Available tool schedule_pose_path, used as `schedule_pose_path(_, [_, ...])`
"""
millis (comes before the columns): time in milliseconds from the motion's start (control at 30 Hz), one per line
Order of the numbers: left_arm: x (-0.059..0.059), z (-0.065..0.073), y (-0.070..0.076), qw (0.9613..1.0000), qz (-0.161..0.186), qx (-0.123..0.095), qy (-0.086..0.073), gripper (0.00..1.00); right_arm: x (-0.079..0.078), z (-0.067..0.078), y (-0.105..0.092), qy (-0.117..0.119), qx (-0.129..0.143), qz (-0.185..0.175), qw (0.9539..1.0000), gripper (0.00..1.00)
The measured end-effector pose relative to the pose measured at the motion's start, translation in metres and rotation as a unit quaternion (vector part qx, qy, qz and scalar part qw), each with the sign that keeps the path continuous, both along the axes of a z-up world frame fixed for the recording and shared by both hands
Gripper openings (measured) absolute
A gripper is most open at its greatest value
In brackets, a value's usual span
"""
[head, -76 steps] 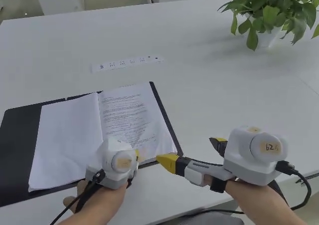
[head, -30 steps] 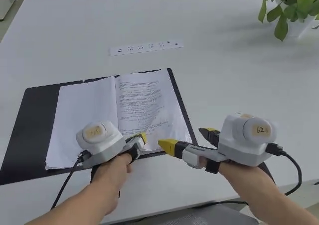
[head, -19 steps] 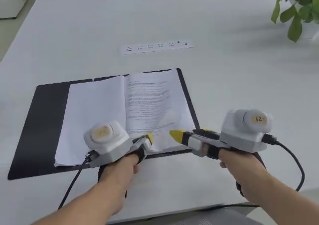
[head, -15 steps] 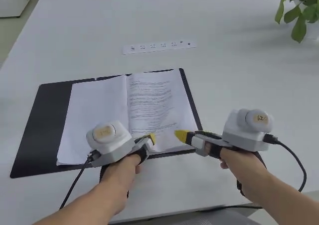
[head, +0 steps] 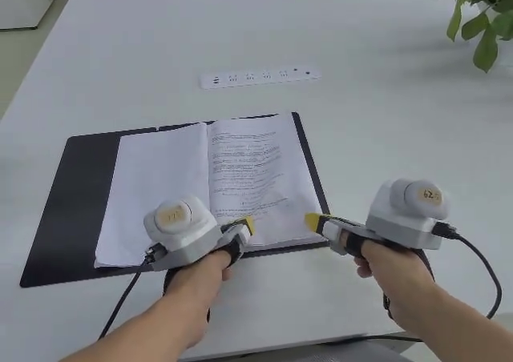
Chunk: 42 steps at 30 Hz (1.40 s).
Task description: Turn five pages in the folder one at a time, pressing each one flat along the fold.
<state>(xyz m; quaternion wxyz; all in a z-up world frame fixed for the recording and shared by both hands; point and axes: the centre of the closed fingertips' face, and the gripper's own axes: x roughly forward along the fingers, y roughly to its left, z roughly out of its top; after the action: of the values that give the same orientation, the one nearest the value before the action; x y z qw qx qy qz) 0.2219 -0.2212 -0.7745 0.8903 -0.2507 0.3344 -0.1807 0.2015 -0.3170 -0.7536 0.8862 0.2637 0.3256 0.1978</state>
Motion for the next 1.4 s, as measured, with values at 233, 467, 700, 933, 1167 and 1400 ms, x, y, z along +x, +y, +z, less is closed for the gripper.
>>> schedule_pose_path(233, [0.000,0.012,0.008,0.9999,-0.004,0.004,-0.011,0.00,0.001,0.017,0.003,-0.012,0.014,-0.003,0.9998,0.00])
schedule_pose_path(467, [-0.003,0.032,0.030,0.9987,-0.016,0.025,-0.042,0.03,0.003,0.050,0.017,-0.037,0.037,-0.004,0.9986,0.00])
schedule_pose_path(700, [-0.010,0.055,0.061,0.9959,-0.024,0.046,-0.073,0.12,0.004,0.086,0.055,-0.069,0.061,0.019,0.9956,0.00])
schedule_pose_path(933, [-0.024,0.071,0.100,0.9914,-0.031,0.079,-0.099,0.18,0.004,0.108,0.101,-0.090,0.074,0.051,0.9919,0.00])
schedule_pose_path(1167, [-0.037,0.079,0.140,0.9892,-0.019,0.097,-0.108,0.23,0.006,0.116,0.148,-0.100,0.062,0.088,0.9892,0.00])
schedule_pose_path(1400, [-0.047,0.087,0.172,0.9870,-0.009,0.111,-0.116,0.28,0.005,0.111,0.188,-0.090,0.049,0.119,0.9876,0.00])
